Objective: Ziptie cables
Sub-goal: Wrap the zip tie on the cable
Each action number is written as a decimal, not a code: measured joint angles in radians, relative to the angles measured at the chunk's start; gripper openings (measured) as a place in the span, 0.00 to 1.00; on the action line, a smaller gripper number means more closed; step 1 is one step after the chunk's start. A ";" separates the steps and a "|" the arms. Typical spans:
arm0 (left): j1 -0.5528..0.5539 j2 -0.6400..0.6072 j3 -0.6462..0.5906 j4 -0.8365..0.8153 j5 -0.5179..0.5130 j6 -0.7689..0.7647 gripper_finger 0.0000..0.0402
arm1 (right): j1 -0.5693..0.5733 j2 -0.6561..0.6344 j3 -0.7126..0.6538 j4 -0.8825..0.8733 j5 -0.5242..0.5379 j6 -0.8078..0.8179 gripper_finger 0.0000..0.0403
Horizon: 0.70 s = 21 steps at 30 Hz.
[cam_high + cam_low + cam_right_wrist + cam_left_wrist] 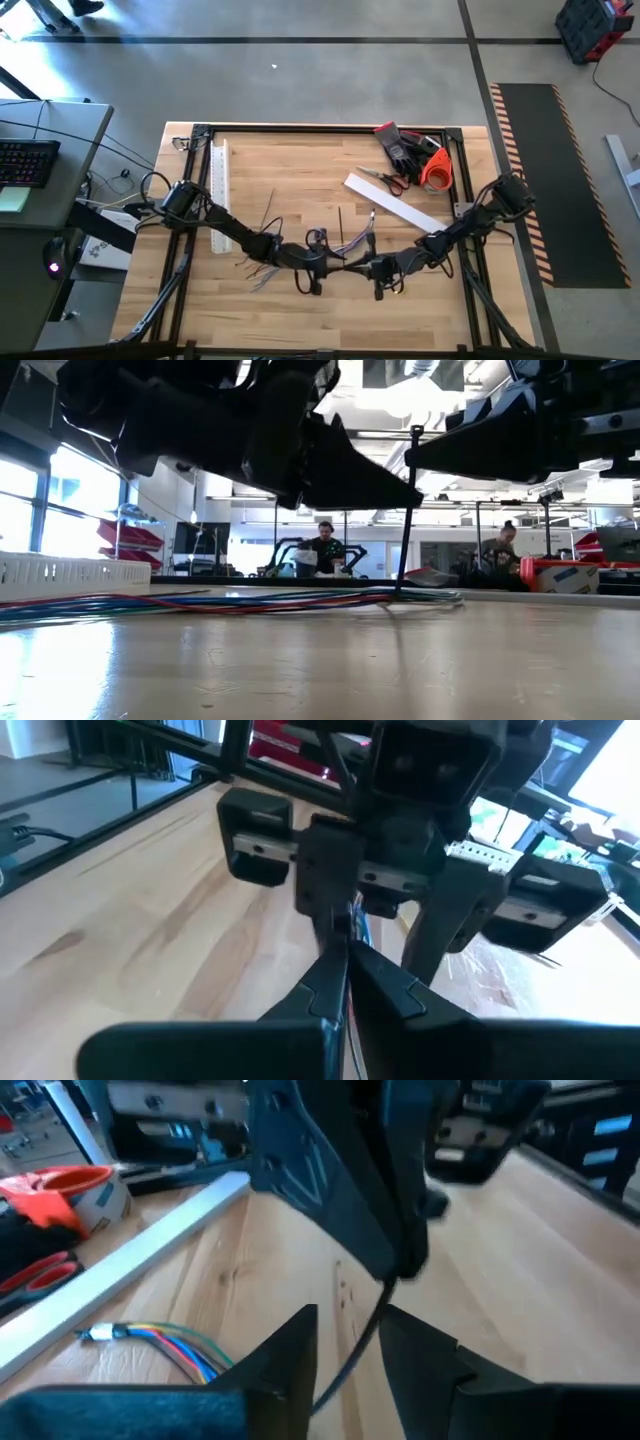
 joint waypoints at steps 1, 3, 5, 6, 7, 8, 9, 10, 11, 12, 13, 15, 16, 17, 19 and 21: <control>0.000 0.000 0.000 0.004 0.001 0.000 0.20 | 0.000 0.000 0.000 -0.001 0.000 0.007 0.00; 0.000 0.000 0.000 0.003 0.003 -0.008 0.14 | 0.000 0.000 0.000 -0.005 0.001 0.019 0.00; 0.000 0.000 0.000 0.002 0.004 -0.016 0.06 | 0.000 0.000 0.000 -0.009 0.001 0.019 0.00; 0.000 0.000 0.000 0.000 0.005 -0.017 0.03 | 0.000 0.000 0.000 -0.009 0.002 0.019 0.00; 0.000 0.000 0.000 0.000 0.007 -0.018 0.02 | 0.000 0.000 0.000 -0.009 0.002 0.020 0.00; 0.000 0.000 0.000 -0.001 0.007 -0.021 0.01 | 0.000 0.000 0.000 -0.013 0.002 0.020 0.00; 0.000 0.000 0.000 -0.002 0.007 -0.024 0.01 | 0.000 0.000 0.000 -0.015 0.002 0.028 0.00; 0.000 0.000 0.000 -0.002 0.007 -0.027 0.01 | 0.000 0.000 0.001 -0.018 0.002 0.055 0.00; 0.000 0.000 0.000 -0.003 0.007 -0.031 0.00 | -0.001 -0.001 0.001 -0.022 0.002 0.089 0.00; 0.000 0.000 0.000 -0.005 0.007 -0.034 0.00 | -0.003 -0.001 0.001 -0.029 0.003 0.125 0.01; 0.000 0.000 0.000 -0.008 0.007 -0.037 0.00 | -0.005 -0.002 0.002 -0.040 0.005 0.155 0.03; 0.000 0.000 0.000 -0.009 0.004 -0.042 0.00 | -0.005 -0.002 0.002 -0.069 0.014 0.202 0.08; 0.000 0.000 0.000 -0.010 0.003 -0.045 0.00 | -0.005 -0.002 0.002 -0.077 0.016 0.219 0.11; 0.000 0.000 0.000 -0.010 0.003 -0.045 0.00 | -0.005 -0.008 0.002 -0.091 0.016 0.231 0.15; 0.000 0.000 0.000 -0.010 0.003 -0.045 0.00 | -0.005 -0.034 0.002 -0.135 0.014 0.256 0.22; 0.000 0.000 0.000 -0.009 0.003 -0.051 0.00 | -0.003 -0.078 0.002 -0.203 0.007 0.276 0.27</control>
